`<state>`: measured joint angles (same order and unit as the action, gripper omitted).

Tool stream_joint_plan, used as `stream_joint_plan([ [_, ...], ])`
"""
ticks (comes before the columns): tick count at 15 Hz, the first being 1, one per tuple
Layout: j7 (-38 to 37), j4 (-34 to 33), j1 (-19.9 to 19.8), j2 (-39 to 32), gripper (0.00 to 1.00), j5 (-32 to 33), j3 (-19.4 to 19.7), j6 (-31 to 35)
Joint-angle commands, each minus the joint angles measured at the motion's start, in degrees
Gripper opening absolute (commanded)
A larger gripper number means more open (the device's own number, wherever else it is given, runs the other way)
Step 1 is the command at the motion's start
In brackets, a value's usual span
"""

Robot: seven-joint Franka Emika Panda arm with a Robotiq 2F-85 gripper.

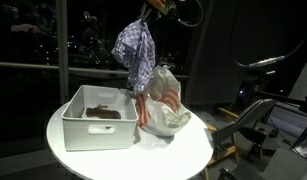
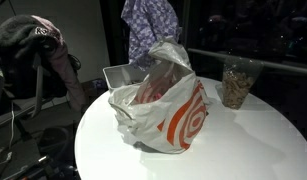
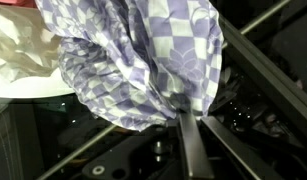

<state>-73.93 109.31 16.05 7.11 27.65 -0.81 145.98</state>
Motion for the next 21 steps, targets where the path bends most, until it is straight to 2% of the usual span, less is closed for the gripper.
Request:
stream_joint_plan([
  [1, 8.3, 7.5, -4.0, 9.7, 0.02, -8.6, -3.6, 1.9],
  [6, 15.5, 14.4, -7.4, 19.1, 0.02, -19.0, -4.4, 2.9],
  [11, 21.2, 20.1, -10.2, 24.4, 0.02, -28.1, -3.5, 0.7],
  [17, 23.5, 28.9, -14.4, 30.9, 0.02, -31.6, -5.1, 1.7],
  [21, 26.1, 34.4, -14.0, 35.4, 0.02, -34.2, -4.1, 1.9],
])
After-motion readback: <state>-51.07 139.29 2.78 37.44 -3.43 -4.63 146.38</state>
